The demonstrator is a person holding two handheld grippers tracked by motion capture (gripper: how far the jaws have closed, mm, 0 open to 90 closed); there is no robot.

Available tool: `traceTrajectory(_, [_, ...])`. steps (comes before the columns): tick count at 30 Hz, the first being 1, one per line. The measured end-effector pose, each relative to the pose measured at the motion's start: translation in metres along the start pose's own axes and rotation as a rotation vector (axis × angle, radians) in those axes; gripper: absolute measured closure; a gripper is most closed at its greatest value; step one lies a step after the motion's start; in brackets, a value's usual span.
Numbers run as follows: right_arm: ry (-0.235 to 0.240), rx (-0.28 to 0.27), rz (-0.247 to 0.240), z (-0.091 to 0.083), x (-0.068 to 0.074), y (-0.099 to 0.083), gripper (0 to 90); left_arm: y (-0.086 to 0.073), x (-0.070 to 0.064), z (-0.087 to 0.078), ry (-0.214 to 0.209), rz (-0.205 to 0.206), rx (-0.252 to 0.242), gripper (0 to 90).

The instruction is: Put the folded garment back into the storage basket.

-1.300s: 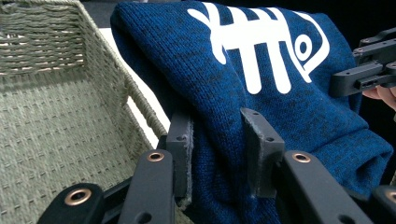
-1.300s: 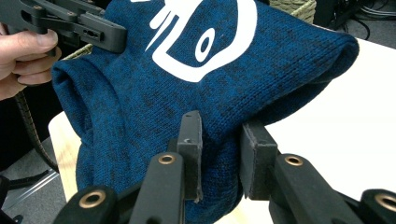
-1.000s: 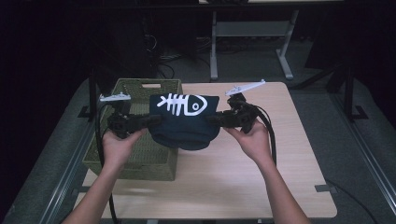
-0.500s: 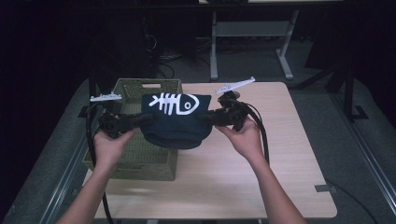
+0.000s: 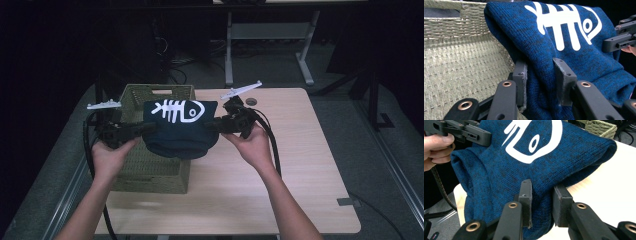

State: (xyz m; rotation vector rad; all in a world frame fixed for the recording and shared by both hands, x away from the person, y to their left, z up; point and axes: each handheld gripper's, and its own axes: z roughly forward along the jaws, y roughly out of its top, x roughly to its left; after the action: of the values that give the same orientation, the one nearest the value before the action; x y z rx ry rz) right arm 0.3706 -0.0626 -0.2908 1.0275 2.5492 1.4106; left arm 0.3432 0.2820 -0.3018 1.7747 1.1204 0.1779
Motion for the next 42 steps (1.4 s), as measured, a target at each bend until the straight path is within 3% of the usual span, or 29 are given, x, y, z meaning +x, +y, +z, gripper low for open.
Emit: traceTrajectory(42, [0.051,0.038,-0.007,0.067,0.026,0.018,72.1,-0.021,0.048,-0.037,0.106,-0.088,-0.015,65.6])
